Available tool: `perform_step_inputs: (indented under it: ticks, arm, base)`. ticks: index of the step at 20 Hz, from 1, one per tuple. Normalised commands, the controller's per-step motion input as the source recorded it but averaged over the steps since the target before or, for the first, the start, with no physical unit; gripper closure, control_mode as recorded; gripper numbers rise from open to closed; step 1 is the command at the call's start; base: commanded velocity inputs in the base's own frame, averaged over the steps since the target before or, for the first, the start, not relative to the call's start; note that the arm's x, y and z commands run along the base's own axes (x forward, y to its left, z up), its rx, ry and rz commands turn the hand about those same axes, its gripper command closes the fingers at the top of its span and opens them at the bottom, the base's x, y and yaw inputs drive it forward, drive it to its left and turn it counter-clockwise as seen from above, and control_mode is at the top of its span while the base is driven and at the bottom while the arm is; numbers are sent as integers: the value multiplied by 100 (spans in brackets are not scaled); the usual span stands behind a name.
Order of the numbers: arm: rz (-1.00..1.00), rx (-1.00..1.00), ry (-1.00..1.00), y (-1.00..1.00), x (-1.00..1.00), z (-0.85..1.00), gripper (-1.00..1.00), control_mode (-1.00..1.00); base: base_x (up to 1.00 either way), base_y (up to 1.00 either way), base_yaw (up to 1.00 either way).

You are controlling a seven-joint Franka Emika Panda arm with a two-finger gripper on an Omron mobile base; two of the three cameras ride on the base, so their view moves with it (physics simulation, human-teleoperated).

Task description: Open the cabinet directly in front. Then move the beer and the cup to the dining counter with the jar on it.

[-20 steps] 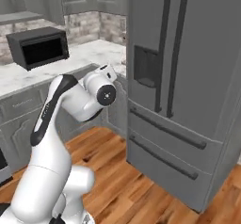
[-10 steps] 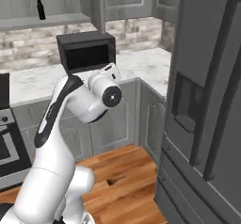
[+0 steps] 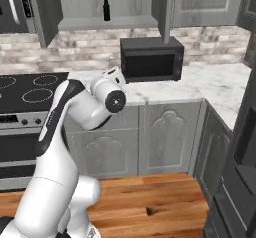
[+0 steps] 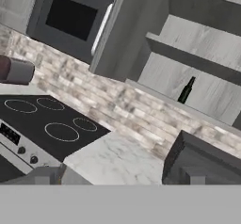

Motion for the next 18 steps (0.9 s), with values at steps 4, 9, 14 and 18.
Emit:
perform_step_inputs:
  ticks: [4, 9, 14, 18]
  arm:
    - [0, 0, 0, 0, 0, 0, -100, 100]
    - [0, 0, 0, 0, 0, 0, -100, 100]
    - [0, 0, 0, 0, 0, 0, -100, 100]
    - [0, 0, 0, 0, 0, 0, -100, 100]
  base:
    - [53, -26, 11]
    - [86, -28, 2]
    - [100, -2, 6]
    - [100, 1, 7]
